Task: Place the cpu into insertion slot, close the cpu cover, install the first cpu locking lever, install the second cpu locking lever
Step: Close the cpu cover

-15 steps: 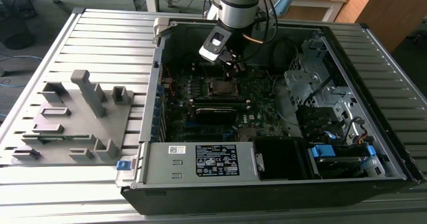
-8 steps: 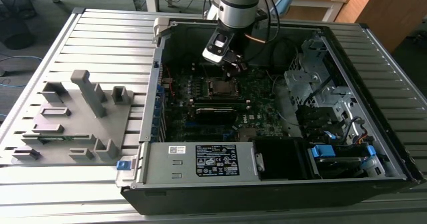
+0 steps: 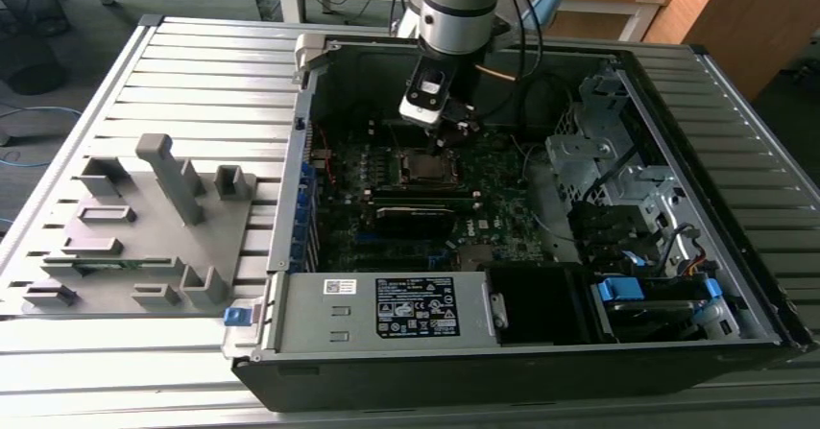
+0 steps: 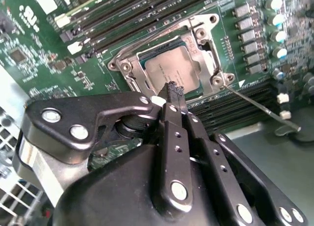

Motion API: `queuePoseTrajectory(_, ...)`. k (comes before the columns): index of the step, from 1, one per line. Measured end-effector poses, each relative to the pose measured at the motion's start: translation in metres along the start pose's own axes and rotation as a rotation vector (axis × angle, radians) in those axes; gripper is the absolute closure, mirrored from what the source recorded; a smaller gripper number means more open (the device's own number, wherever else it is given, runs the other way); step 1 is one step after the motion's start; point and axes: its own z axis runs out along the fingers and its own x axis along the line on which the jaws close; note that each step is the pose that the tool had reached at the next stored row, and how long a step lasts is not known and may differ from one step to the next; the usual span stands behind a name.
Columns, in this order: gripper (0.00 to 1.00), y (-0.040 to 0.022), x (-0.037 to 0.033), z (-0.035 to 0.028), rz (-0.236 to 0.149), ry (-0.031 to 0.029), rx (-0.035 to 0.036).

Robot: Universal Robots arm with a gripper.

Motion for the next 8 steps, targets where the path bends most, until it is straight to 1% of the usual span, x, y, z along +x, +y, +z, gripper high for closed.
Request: queuePoseTrajectory(8, 0.9, 0.0, 0.0, 0.0002, -0.145, 0.0039, -0.0007)
